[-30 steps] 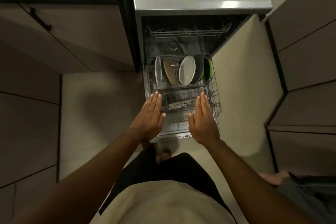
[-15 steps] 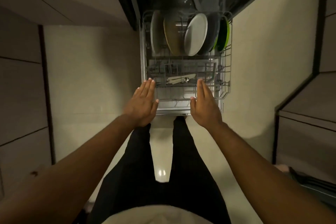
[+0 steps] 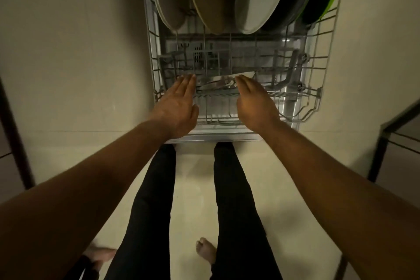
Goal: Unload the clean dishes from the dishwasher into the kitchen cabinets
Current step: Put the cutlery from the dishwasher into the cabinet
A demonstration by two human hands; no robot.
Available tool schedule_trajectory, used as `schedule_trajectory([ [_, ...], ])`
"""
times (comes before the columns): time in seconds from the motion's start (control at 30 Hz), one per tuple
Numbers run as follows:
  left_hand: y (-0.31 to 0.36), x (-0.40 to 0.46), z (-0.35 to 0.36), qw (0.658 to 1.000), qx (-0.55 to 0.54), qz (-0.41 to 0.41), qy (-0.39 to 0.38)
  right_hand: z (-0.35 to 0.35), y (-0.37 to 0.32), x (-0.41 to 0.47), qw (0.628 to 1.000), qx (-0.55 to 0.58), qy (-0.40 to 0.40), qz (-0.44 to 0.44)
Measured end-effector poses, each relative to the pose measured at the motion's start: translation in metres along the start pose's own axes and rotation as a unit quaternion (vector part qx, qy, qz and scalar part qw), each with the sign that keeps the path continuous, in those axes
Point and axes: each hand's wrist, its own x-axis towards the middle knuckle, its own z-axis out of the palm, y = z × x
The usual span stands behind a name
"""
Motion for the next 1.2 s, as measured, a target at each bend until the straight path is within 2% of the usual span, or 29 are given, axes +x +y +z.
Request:
schedule_trajectory([
  [0.1, -0.004, 0.036, 0.021, 0.999, 0.027, -0.026, -0.016, 0.028, 0.019, 0.03, 1.0, -0.015, -0.013, -0.015],
  [0.3, -0.005, 0.08, 0.048, 0.998, 0.047, -0.042, -0.018, 0.07, 0.041, 0.062, 0.995, -0.047, 0.053, -0.064],
  [0.37, -0.003, 0.091, 0.055, 0.997, 0.043, -0.059, -0.026, 0.077, 0.043, 0.068, 0.996, -0.051, 0.043, -0.065],
  [0.57, -0.003, 0.11, 0.067, 0.994, 0.086, -0.066, 0.029, 0.083, 0.045, 0.079, 0.997, -0.056, 0.03, -0.039],
  [0.9, -0.016, 0.123, 0.078, 0.98, 0.189, -0.034, 0.06, 0.091, 0.055, 0.089, 0.989, -0.11, 0.05, -0.081],
  [1.2, -0.018, 0.119, 0.094, 0.984, 0.149, -0.052, 0.076, 0.094, 0.053, 0.091, 0.98, -0.157, 0.072, -0.103],
])
